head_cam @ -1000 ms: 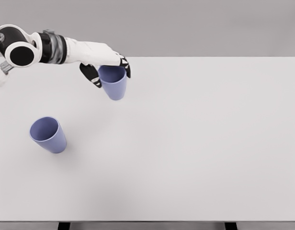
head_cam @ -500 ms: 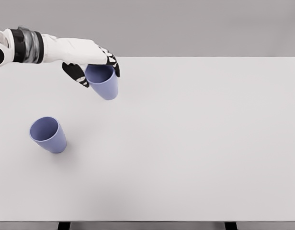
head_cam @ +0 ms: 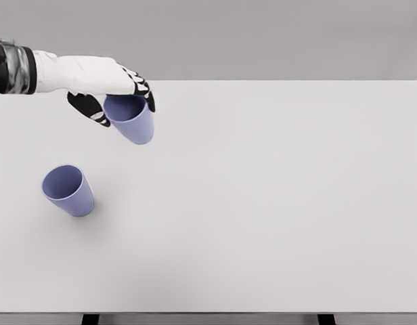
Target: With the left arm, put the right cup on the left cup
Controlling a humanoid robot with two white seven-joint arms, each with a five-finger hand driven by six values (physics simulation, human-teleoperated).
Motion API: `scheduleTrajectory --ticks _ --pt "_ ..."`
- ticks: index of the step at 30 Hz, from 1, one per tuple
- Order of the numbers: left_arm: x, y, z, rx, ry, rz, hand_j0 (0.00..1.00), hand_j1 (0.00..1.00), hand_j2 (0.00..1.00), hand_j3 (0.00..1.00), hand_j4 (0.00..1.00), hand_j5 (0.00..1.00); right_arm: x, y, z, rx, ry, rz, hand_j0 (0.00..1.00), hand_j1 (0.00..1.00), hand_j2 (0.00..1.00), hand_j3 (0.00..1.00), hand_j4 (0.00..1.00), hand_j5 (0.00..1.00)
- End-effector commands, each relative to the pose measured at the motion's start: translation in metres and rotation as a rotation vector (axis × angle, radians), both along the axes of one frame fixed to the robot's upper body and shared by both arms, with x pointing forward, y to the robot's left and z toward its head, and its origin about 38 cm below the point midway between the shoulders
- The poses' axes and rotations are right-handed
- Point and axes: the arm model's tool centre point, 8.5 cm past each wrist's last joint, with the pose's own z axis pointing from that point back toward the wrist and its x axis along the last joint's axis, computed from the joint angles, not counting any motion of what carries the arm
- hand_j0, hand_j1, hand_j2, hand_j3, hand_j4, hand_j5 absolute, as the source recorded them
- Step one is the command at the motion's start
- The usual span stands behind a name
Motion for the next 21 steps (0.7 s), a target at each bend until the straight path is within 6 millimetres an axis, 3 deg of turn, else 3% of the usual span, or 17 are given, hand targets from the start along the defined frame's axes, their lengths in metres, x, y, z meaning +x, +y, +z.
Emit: scheduleTrajectory --ticks 1,21 --pt "-0.005 0.007 0.002 -0.002 0.001 0.008 0.66 0.66 0.66 0.66 0.66 0.66 0.0 0.0 0.0 0.0 -0.001 0.0 1.0 1.0 1.0 1.0 1.0 1.0" --pt "-0.031 0.053 0.02 0.003 -0.012 0.059 0.66 0.66 0.66 0.66 0.66 0.66 0.0 0.0 0.0 0.0 -0.001 0.0 1.0 1.0 1.0 1.0 1.0 1.0"
